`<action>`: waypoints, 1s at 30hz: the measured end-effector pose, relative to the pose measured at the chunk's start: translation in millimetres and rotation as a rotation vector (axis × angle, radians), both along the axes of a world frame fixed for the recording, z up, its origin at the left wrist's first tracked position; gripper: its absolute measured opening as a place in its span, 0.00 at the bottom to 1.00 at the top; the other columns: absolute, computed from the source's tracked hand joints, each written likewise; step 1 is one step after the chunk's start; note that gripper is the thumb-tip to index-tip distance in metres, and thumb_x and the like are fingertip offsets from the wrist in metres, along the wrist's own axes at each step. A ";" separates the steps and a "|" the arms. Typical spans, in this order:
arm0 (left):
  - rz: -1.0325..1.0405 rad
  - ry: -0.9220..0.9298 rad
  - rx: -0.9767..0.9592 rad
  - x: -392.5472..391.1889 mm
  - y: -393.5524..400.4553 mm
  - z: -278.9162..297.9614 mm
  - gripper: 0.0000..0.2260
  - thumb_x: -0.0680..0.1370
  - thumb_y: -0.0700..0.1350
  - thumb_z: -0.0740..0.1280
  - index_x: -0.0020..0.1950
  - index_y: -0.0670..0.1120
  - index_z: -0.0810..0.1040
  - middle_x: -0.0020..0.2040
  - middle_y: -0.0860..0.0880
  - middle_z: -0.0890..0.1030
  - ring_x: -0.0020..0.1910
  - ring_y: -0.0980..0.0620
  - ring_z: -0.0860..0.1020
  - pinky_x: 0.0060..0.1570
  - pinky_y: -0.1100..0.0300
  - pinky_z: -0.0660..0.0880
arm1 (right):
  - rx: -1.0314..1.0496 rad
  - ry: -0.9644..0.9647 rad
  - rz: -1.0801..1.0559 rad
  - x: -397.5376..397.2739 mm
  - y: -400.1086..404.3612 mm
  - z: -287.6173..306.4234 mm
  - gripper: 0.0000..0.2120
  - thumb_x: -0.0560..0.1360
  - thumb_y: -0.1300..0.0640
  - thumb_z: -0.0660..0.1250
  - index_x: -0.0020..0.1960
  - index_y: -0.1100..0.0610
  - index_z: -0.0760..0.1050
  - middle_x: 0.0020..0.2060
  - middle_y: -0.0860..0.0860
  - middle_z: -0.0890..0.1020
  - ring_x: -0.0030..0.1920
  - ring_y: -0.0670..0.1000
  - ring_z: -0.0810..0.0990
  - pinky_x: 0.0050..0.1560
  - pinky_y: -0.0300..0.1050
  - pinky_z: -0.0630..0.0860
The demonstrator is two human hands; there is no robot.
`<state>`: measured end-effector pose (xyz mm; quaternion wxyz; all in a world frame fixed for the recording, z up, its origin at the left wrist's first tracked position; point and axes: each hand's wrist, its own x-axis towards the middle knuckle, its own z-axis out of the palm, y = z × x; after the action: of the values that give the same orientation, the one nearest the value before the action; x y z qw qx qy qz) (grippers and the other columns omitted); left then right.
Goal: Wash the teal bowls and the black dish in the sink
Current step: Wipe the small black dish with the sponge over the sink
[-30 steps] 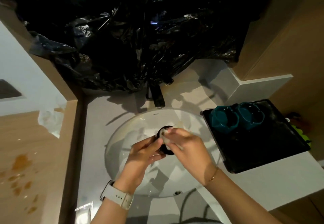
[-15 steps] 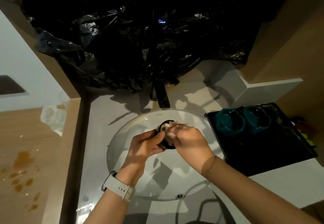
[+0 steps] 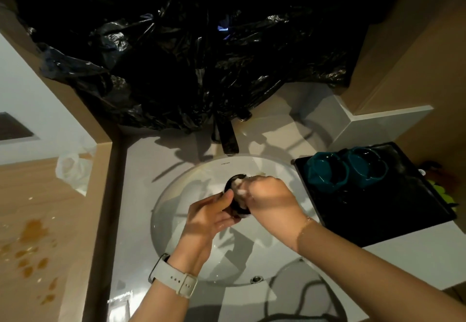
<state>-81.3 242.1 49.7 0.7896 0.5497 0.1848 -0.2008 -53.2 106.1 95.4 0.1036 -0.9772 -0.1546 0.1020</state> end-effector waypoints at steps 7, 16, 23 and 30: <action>0.145 0.023 0.062 -16.2 12.3 -4.8 0.10 0.76 0.43 0.70 0.52 0.38 0.84 0.45 0.39 0.86 0.44 0.41 0.86 0.44 0.54 0.82 | 0.613 0.294 -0.029 -14.7 -0.7 -17.3 0.11 0.71 0.64 0.69 0.48 0.53 0.86 0.45 0.48 0.86 0.48 0.46 0.81 0.53 0.39 0.76; 0.187 0.017 0.043 -21.9 -5.5 -1.7 0.13 0.77 0.44 0.70 0.55 0.35 0.83 0.48 0.36 0.85 0.50 0.38 0.84 0.53 0.49 0.81 | 0.096 0.044 0.038 -2.7 4.3 -4.7 0.10 0.75 0.60 0.61 0.48 0.57 0.81 0.40 0.53 0.81 0.47 0.56 0.78 0.48 0.43 0.72; 0.136 -0.011 0.049 -15.7 5.9 -0.3 0.12 0.72 0.46 0.71 0.48 0.38 0.85 0.45 0.38 0.86 0.44 0.40 0.86 0.50 0.49 0.80 | 0.450 0.240 -0.053 -13.9 -6.7 -11.6 0.11 0.72 0.61 0.67 0.49 0.51 0.85 0.45 0.48 0.84 0.46 0.46 0.80 0.48 0.35 0.74; 0.156 -0.099 -0.007 -8.0 15.7 2.0 0.08 0.77 0.46 0.69 0.50 0.46 0.87 0.50 0.41 0.86 0.51 0.43 0.85 0.51 0.54 0.80 | 1.169 0.116 -0.513 -20.9 -46.6 1.3 0.06 0.78 0.56 0.65 0.48 0.51 0.80 0.42 0.51 0.84 0.44 0.50 0.82 0.45 0.46 0.79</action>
<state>-89.4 257.8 51.7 0.8130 0.5400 0.1870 -0.1117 -74.1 59.6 96.7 0.6489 -0.7581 0.0598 0.0257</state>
